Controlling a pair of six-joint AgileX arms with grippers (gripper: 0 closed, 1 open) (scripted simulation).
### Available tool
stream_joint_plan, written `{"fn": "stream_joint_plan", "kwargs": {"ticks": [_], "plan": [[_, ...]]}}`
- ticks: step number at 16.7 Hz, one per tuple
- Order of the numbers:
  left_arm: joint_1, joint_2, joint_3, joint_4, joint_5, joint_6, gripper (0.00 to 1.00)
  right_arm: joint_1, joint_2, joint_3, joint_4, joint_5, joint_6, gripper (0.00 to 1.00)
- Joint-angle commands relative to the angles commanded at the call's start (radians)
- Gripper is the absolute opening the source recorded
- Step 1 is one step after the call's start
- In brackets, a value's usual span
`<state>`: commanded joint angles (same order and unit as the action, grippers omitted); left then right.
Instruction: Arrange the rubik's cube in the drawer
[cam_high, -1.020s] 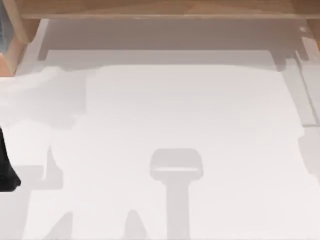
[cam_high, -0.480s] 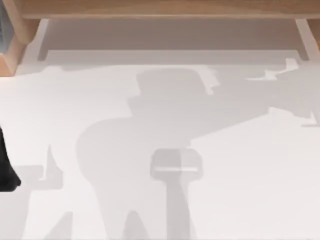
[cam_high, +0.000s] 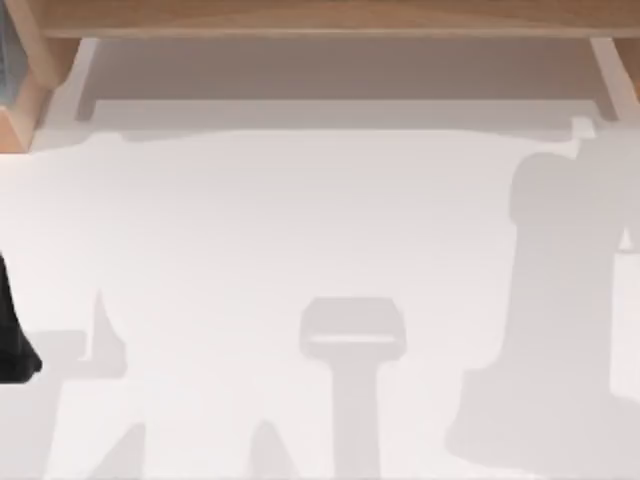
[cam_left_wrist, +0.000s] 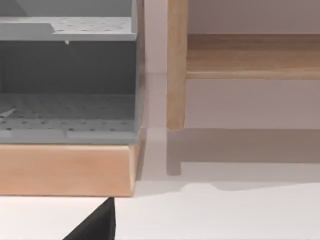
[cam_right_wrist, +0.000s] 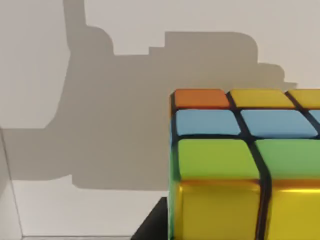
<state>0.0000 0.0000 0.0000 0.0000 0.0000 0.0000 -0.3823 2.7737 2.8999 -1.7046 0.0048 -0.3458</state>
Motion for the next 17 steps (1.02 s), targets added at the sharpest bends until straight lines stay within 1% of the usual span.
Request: {"fn": "stream_joint_plan", "kwargs": {"ticks": [6,17], "plan": [[0.0,0.0,0.0,0.0,0.0,0.0,1.0,0.0,0.013,0.001,0.0,-0.007,-0.008,0.0],[0.0,0.0,0.0,0.0,0.0,0.0,1.0,0.0,0.013,0.001,0.0,-0.007,-0.008,0.83]]}}
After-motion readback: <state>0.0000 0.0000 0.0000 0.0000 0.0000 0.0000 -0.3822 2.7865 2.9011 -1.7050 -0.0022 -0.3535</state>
